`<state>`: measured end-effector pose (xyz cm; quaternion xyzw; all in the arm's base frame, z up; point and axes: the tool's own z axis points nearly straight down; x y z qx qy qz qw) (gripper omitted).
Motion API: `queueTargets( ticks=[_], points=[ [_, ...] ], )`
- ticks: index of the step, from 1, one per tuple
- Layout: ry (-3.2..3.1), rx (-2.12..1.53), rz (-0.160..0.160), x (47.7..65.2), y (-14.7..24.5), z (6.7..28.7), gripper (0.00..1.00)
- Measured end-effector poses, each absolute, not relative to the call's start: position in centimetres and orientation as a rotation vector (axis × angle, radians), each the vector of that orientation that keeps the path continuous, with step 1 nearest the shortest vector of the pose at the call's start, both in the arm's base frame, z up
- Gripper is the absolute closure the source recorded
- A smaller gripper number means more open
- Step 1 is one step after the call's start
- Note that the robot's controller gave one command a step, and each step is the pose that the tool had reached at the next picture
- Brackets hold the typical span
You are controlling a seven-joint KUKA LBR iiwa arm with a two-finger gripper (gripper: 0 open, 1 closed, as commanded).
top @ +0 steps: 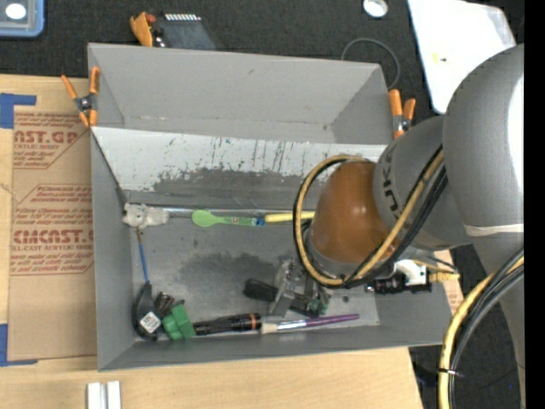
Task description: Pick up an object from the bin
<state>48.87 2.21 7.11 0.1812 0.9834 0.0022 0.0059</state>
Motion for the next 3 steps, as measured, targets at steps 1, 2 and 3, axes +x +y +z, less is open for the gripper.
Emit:
queueTargets(
  ticks=[1,2,3],
  points=[
    [3.081,0.568,0.006,48.7,2.2,8.8,1.0],
    [3.079,0.568,0.007,48.8,2.2,11.5,1.0],
    [3.079,0.567,0.008,48.8,2.2,12.2,1.0]
  ],
)
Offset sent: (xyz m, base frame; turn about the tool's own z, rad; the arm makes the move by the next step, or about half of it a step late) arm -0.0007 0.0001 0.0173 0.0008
